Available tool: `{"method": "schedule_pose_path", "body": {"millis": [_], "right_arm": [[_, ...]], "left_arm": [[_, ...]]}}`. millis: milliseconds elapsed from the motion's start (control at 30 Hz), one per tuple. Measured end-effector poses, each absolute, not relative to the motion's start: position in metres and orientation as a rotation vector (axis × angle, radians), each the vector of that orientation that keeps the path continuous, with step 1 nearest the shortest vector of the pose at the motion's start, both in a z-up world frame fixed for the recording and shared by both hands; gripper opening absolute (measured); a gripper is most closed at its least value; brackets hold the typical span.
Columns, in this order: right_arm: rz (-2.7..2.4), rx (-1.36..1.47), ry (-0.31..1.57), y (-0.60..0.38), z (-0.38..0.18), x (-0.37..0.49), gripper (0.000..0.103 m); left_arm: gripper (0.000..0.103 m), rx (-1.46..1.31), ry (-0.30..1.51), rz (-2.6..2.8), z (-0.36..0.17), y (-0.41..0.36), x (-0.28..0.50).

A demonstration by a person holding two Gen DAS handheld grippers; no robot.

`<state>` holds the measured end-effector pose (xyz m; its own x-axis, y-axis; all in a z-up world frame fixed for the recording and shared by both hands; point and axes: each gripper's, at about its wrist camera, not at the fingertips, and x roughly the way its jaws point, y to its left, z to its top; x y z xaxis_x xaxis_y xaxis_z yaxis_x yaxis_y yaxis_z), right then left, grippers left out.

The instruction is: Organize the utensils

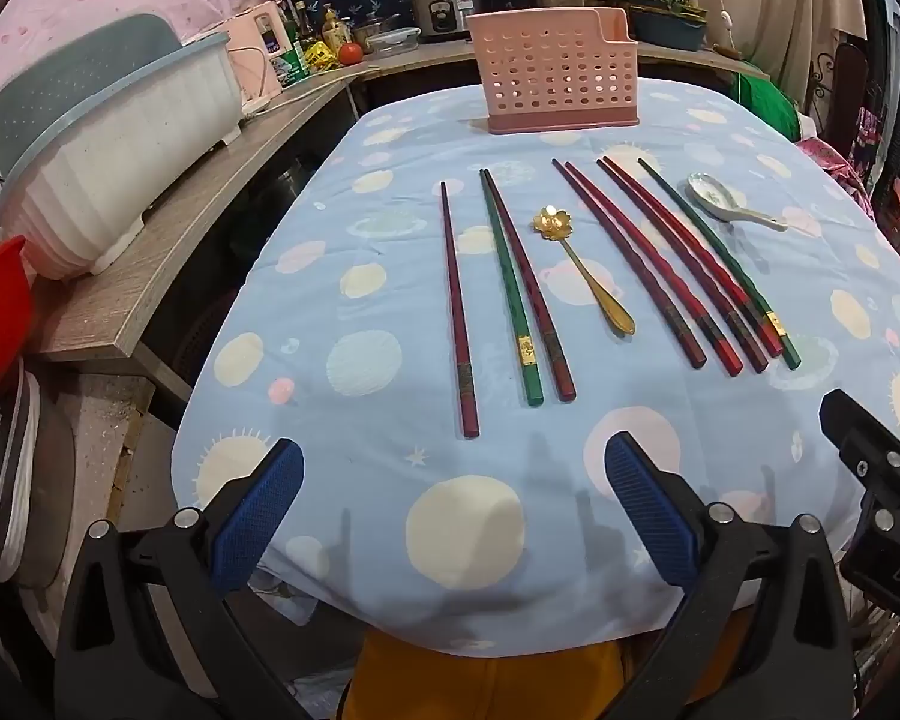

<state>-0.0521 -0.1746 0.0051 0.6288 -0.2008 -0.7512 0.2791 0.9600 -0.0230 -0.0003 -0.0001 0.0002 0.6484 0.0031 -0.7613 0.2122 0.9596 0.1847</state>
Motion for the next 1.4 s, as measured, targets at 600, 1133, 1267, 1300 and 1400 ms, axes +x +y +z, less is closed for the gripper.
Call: {"method": "schedule_pose_path", "body": {"millis": [600, 1133, 1267, 1300, 1400], "right_arm": [[-0.276, 0.106, 0.849, -0.1749, 0.0042, -0.0522, 0.096], [-0.277, 0.113, 0.851, -0.1769, 0.0031, -0.051, 0.096], [-0.277, 0.114, 0.851, -0.1767, 0.0028, -0.051, 0.096], [-0.278, 0.114, 0.85, -0.1767, 0.0028, -0.0511, 0.096], [-0.277, 0.114, 0.851, -0.1768, 0.0029, -0.051, 0.096]], "left_arm": [[0.096, 0.261, 0.873, -0.125, -0.0014, 0.0002, 0.002], [0.096, 0.259, 0.875, -0.124, -0.0022, 0.0002, 0.0018], [0.096, 0.257, 0.875, -0.123, -0.0039, 0.0, 0.0014], [0.096, 0.257, 0.876, -0.122, -0.0041, 0.0, 0.0013], [0.096, 0.257, 0.875, -0.123, -0.004, 0.0, 0.0014]]}}
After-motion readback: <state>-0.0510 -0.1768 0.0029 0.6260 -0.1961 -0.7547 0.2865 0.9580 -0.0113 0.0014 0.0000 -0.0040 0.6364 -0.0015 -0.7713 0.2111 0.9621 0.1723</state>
